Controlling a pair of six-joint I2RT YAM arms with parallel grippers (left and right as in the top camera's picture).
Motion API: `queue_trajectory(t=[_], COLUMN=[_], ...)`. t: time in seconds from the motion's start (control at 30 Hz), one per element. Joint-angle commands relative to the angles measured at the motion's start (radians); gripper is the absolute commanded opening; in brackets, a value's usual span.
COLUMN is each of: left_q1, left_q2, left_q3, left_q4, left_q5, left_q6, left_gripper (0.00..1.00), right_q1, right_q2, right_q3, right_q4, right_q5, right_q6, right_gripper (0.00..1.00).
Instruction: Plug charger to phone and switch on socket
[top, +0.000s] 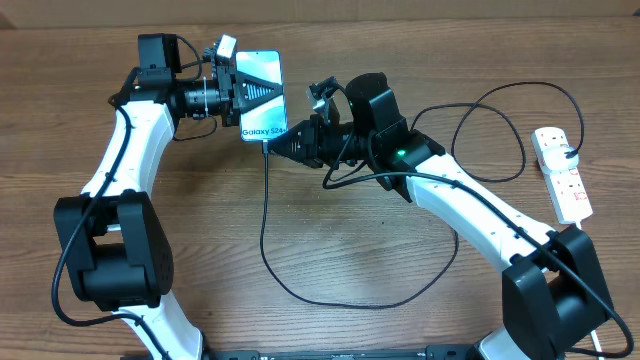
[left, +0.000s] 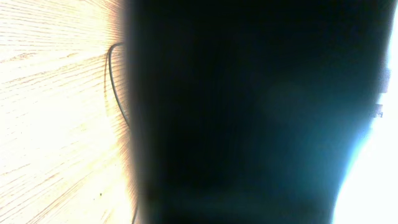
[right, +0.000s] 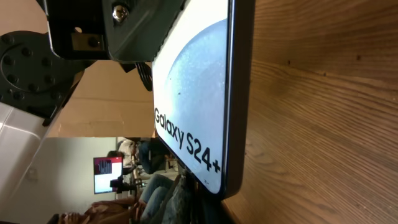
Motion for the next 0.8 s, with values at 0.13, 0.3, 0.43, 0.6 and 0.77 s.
queue_trajectory(t=[0.13, 0.3, 0.43, 0.6, 0.77], left_q1=[-0.008, -0.008, -0.008, -0.008, -0.008], left_q2=[-0.019, -0.019, -0.019, -0.019, -0.019], left_q3=[0.008, 0.008, 0.008, 0.008, 0.008], left_q4=[-0.008, -0.008, -0.008, -0.008, -0.008], left_q5=[0.072, 0.071, 0.074, 0.076, 0.104], left_q6=[-0.003, -0.005, -0.013, -0.016, -0.022], left_gripper=[0.04, 0.04, 0.04, 0.04, 0.04], right_q1=[-0.020, -0.032, -0.016, 0.032, 0.059], right_q2=[-0.002, -0.002, -0.002, -0.001, -0.001], right_q3=[0.010, 0.010, 0.010, 0.010, 0.010], right_q4=[0.063, 0.059, 0.003, -0.031, -0.047], right_q5=[0.021, -0.088, -0.127, -0.122, -0.071], right_q6=[-0.057, -0.100, -0.140, -0.162, -0.161], right_gripper=[0.65, 0.72, 0.71, 0.63, 0.41])
